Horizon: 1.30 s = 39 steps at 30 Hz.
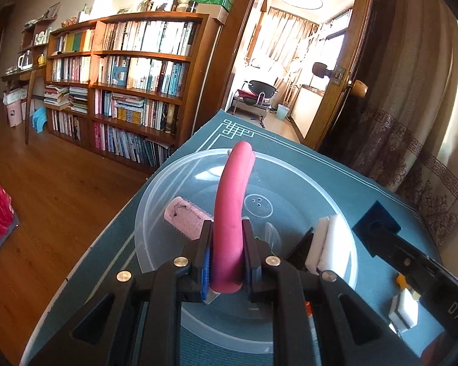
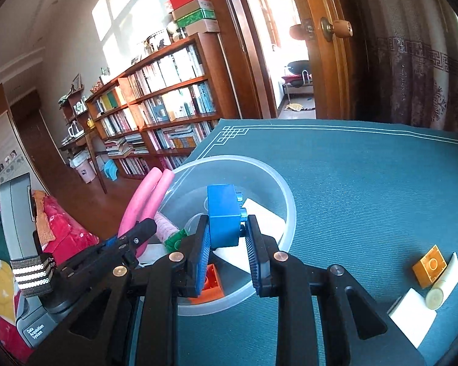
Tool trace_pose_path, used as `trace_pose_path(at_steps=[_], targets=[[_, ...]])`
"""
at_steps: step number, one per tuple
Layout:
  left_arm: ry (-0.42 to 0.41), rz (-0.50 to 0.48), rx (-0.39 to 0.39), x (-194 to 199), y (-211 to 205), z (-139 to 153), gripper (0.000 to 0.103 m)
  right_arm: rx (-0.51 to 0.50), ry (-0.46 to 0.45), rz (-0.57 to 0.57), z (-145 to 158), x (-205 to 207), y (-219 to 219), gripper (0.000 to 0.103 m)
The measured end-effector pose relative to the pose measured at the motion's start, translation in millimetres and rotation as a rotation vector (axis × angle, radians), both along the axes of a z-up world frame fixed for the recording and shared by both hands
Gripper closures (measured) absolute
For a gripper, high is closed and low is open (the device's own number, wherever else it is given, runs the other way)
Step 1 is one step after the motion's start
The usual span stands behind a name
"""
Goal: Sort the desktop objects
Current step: 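Open the left tool to drop the pink tube while the right tool releases the blue brick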
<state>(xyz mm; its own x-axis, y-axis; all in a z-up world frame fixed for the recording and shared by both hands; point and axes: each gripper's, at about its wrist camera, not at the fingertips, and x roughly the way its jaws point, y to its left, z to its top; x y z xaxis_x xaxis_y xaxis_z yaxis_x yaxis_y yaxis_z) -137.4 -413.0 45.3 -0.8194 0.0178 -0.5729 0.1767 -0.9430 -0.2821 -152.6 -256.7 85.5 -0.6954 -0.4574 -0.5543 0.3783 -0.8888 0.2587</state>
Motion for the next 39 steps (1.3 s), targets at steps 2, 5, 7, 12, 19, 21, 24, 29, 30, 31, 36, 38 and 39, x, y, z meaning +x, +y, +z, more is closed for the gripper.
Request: trace_pose_path(at_steps=[2,5,7,12,19,21,24,29,30,31,36,38,39], targets=[[-0.002,0.004,0.006,-0.1,-1.6,-0.5,0.084,-0.001,-0.008,0.002,-3.3,-2.7,-4.0,0.078],[0.002,0.031,0.003,1.4,-5.4,1.0,0.080,0.009,-0.008,0.002,-6.0,-6.4,-9.4,0.078],[0.018,0.049,0.007,4.2,-8.6,1.9,0.063,0.023,-0.002,0.001,-6.4,-8.9,-14.5,0.078],[0.039,0.039,-0.001,6.6,-7.0,4.2,0.041,0.040,0.001,-0.007,-6.9,-18.4,-22.4,0.078],[0.051,0.082,0.000,10.3,-15.3,5.5,0.028,0.021,-0.066,-0.013,-15.7,-31.7,-28.6,0.078],[0.056,0.097,0.004,11.8,-18.0,5.9,0.026,0.015,-0.079,0.006,-17.4,-30.1,-32.8,0.078],[0.058,0.108,0.009,12.2,-20.9,5.9,0.024,0.020,-0.082,0.018,-17.9,-29.8,-35.2,0.076],[0.069,0.123,0.011,14.1,-23.1,7.2,0.024,0.003,-0.072,0.006,-12.9,-26.5,-28.0,0.067],[0.071,0.126,0.011,14.5,-23.1,7.2,0.024,-0.002,-0.068,-0.002,-11.4,-24.5,-24.8,0.061],[0.072,0.128,0.012,14.6,-23.4,7.2,0.024,-0.004,-0.064,-0.011,-9.5,-23.0,-21.8,0.061],[0.066,0.125,0.016,14.2,-23.2,4.7,0.024,-0.021,-0.068,-0.049,-4.5,-18.2,-5.2,0.061],[0.066,0.120,0.014,13.8,-21.9,4.7,0.024,-0.030,-0.073,-0.069,-4.1,-16.7,3.8,0.061],[0.067,0.117,0.013,13.8,-20.6,5.0,0.024,-0.036,-0.076,-0.081,-3.7,-16.2,8.7,0.061]])
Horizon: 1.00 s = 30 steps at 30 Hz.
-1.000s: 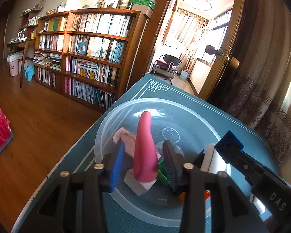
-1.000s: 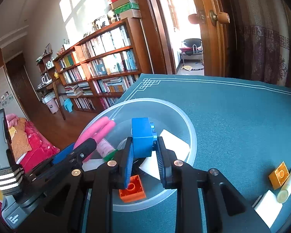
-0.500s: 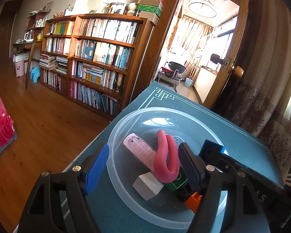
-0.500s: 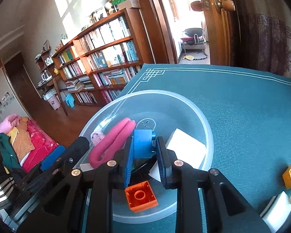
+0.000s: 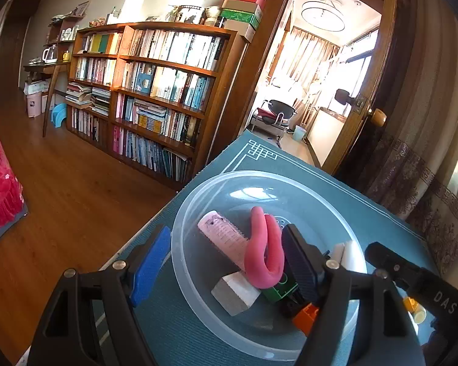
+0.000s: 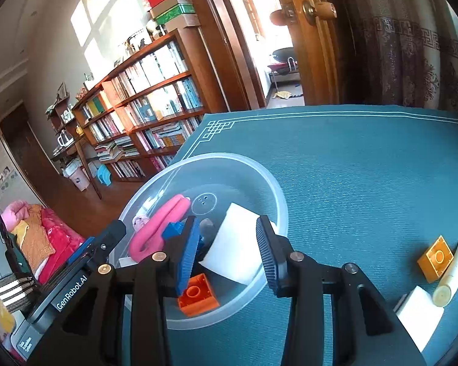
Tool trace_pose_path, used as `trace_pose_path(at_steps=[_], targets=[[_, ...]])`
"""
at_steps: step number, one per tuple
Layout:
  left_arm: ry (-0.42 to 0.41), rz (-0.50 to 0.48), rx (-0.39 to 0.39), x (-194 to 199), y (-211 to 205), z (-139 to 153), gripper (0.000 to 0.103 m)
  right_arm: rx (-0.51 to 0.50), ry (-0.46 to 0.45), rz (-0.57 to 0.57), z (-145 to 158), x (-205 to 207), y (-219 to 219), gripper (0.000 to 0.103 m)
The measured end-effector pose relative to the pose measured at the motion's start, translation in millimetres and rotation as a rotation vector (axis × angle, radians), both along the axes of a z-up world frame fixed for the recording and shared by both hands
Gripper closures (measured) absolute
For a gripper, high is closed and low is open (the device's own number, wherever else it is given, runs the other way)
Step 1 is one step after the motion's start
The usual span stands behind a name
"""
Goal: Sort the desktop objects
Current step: 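Open the left tool to drop the pink tube while the right tool releases the blue brick, then move both open tools from the bowl toward the white tube and brown bottle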
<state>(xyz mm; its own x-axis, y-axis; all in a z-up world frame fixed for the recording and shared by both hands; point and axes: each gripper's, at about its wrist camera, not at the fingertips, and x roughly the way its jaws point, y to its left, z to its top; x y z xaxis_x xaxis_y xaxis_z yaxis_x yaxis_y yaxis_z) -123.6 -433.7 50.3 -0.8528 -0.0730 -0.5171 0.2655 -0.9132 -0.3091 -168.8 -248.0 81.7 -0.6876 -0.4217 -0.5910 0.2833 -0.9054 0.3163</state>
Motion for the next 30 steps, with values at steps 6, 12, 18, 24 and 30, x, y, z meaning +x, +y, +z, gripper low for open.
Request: trace_pose_path(at_steps=[6,12,18,24,30], targets=[[0.027,-0.024,-0.021,2.7,12.4,5.5,0.022,-0.023,0.012,-0.088,7.5,9.7,35.5,0.061],[0.044,-0.074,-0.064,3.6,32.8,9.3,0.021,-0.036,0.033,-0.178,12.3,23.8,77.1,0.034],[0.063,-0.133,-0.112,5.5,53.7,14.4,0.019,-0.029,0.020,-0.238,3.1,36.1,108.6,0.034],[0.080,-0.184,-0.145,9.7,72.0,16.1,0.015,-0.037,0.008,-0.296,-6.5,48.9,139.6,0.034],[0.090,-0.242,-0.190,12.9,92.5,16.4,0.009,-0.065,-0.009,-0.373,-14.6,56.5,176.3,0.034]])
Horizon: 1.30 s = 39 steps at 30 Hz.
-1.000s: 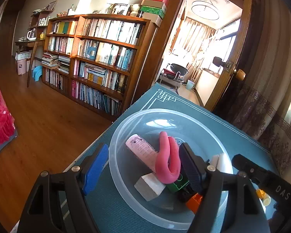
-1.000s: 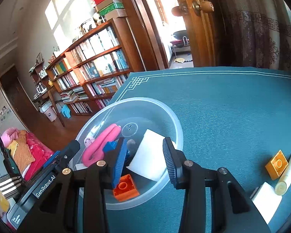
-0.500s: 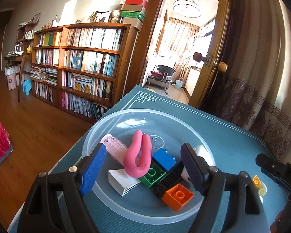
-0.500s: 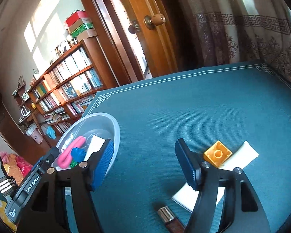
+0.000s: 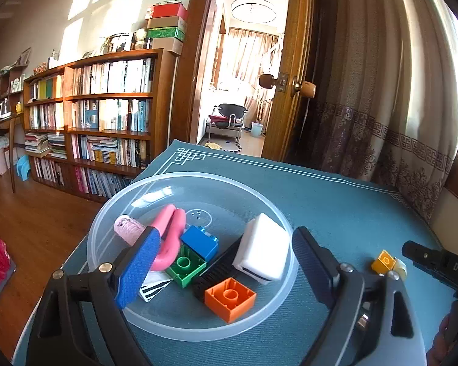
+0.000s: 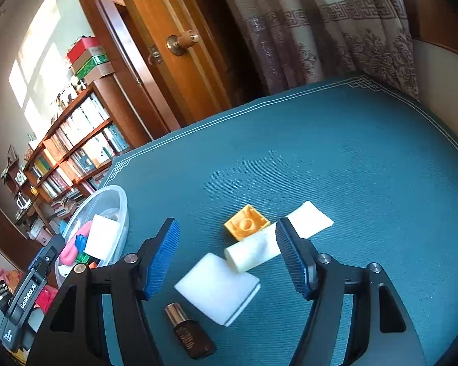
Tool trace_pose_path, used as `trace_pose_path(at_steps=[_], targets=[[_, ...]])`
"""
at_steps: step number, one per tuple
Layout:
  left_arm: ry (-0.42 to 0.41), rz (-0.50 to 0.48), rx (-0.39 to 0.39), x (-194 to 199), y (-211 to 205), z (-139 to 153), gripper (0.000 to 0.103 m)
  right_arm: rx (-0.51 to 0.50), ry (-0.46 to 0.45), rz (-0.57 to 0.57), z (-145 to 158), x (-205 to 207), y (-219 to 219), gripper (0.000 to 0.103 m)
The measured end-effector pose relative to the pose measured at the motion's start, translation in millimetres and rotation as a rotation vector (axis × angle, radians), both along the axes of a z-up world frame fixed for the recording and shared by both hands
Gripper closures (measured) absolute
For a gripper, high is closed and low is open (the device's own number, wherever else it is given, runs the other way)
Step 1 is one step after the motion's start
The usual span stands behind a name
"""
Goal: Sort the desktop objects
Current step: 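Move both open tools from the bowl toward the white tube and brown bottle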
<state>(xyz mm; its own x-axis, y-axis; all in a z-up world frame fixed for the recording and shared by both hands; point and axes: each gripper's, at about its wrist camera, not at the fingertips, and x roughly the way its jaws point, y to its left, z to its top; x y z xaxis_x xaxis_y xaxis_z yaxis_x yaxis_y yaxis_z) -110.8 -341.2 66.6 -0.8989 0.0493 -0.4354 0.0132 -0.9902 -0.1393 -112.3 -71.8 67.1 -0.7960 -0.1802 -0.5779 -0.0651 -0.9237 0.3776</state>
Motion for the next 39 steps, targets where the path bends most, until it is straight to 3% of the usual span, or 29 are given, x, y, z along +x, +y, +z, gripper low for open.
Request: trace_pose_path(at_steps=[8,16,22,33,39], targets=[[-0.020,-0.114,0.046,2.9,23.0,-0.2,0.004,0.025,-0.027,-0.016,-12.7,4.2,23.8,0.034],[-0.043,-0.191,-0.015,4.6,52.5,-6.2,0.004,0.019,-0.045,0.016,-20.5,-2.5,20.8,0.034],[-0.058,-0.225,-0.037,6.3,63.7,-10.6,0.004,0.017,-0.054,0.000,-25.7,-1.2,21.3,0.026],[-0.083,-0.272,-0.049,5.8,73.9,-13.4,0.004,0.011,-0.083,-0.016,-25.7,-6.3,17.0,0.026],[-0.089,-0.274,-0.046,5.8,73.9,-14.3,0.004,0.081,-0.123,-0.037,-28.8,-6.0,12.5,0.026]])
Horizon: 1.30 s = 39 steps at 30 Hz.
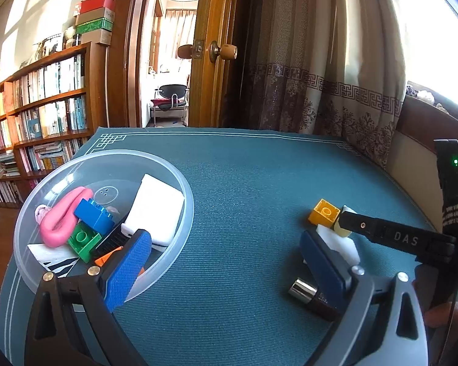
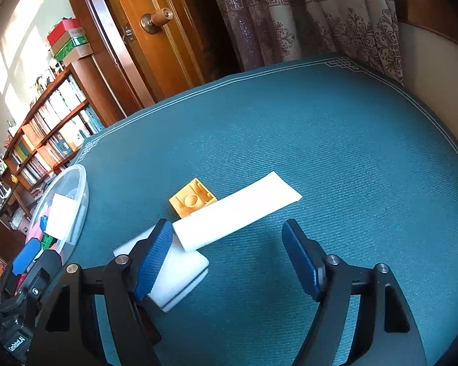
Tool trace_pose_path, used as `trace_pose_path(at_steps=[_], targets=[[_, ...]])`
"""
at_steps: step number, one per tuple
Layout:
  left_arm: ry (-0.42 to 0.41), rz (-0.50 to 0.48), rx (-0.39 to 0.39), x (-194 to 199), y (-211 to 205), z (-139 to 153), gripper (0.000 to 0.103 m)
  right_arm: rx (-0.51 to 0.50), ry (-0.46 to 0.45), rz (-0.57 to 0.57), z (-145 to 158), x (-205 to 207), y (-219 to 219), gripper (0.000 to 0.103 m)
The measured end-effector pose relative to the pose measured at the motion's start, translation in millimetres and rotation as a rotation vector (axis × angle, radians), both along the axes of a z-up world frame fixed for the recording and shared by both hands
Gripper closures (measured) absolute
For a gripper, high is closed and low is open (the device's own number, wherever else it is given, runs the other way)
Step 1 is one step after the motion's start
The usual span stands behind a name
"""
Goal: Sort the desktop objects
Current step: 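Move both open tools from the bowl toward the white tube and brown bottle, then grasp the white lotion tube with the right tool while the left tool approaches the brown bottle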
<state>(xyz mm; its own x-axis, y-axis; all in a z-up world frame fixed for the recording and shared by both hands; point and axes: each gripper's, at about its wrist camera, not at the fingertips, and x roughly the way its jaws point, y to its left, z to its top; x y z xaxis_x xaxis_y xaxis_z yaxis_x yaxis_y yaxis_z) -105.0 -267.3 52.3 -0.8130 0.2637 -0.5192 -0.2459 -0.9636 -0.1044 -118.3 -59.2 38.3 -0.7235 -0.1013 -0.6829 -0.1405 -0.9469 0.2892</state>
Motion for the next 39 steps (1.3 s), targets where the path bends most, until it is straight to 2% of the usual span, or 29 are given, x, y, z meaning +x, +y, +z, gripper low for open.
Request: trace_pose_path(at_steps=[4,14,22,26,30,36,39], targets=[[-0.005,-0.003,0.001,-1.0,1.1,-0.7,0.004,-0.009,-0.030,-0.046,-9.8,6.7,17.7,0.026],[-0.012,-0.022,-0.012,-1.1,7.4,-3.3,0.004,0.012,-0.025,-0.117,-7.0,20.1,38.0,0.026],[-0.022,-0.039,-0.004,-0.1,8.9,-4.1,0.004,0.013,-0.042,-0.102,-4.5,-6.4,30.2,0.026],[-0.022,-0.040,0.001,-0.2,7.7,-4.3,0.004,0.057,-0.047,-0.082,-4.4,-17.3,20.1,0.026],[-0.029,-0.044,0.006,-0.7,7.7,-5.3,0.004,0.102,-0.046,-0.072,-5.5,-17.4,18.4,0.026],[-0.033,-0.055,-0.006,0.0,11.7,-6.8,0.004,0.043,-0.055,-0.056,-10.8,-11.0,39.7,0.033],[-0.038,-0.063,-0.011,0.2,13.5,-8.1,0.004,0.058,-0.052,-0.027,-9.4,-5.7,42.4,0.034]])
